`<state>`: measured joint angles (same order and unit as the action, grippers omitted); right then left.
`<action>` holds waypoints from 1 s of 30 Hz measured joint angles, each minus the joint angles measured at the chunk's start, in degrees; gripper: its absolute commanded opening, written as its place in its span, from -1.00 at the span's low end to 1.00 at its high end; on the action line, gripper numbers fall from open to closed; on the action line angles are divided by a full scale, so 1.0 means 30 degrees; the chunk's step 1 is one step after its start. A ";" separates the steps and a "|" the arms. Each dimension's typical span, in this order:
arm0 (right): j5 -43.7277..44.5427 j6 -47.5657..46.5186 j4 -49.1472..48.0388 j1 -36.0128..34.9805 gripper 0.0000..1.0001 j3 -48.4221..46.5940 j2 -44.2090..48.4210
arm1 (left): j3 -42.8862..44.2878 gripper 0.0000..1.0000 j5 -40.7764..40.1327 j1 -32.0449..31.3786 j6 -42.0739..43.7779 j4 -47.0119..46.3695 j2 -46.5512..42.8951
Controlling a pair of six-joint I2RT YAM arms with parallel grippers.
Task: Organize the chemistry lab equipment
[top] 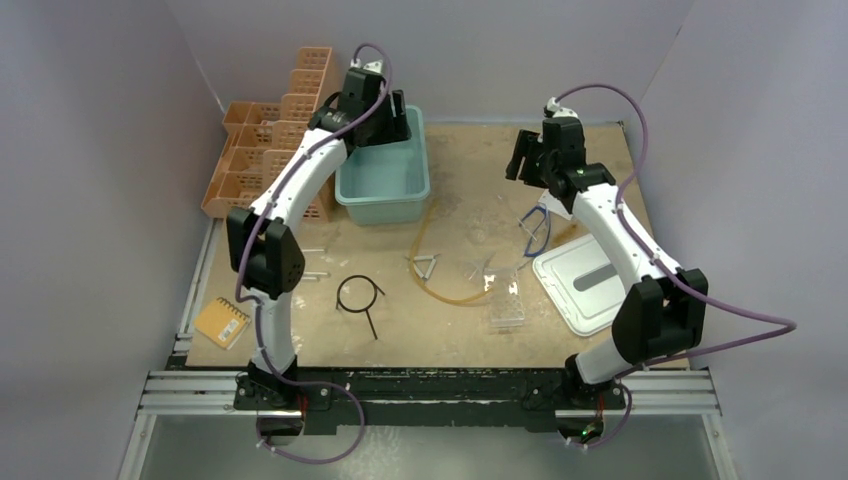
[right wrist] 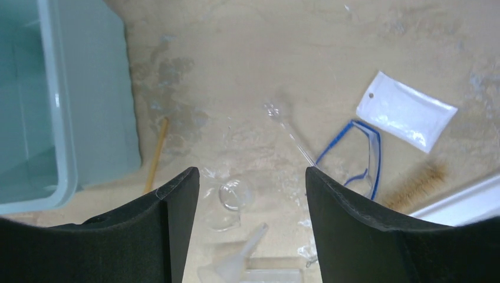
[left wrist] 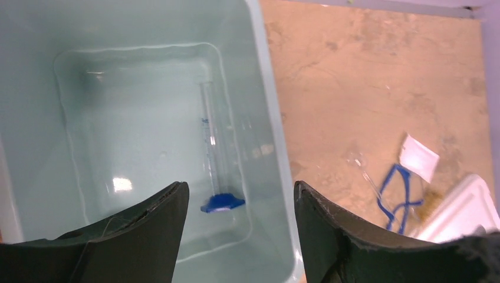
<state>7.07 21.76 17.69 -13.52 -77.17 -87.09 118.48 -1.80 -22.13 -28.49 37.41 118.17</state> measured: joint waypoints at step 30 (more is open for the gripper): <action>-0.2572 0.1239 0.0510 -0.1370 0.20 0.0015 -0.2237 | -1.4200 0.17 0.3781 -0.1617 0.1078 0.6615 -1.6094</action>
<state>-0.64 25.47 19.22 -17.63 -77.12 -93.80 75.88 9.54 -26.98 -25.26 57.25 69.89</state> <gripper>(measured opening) 0.616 0.599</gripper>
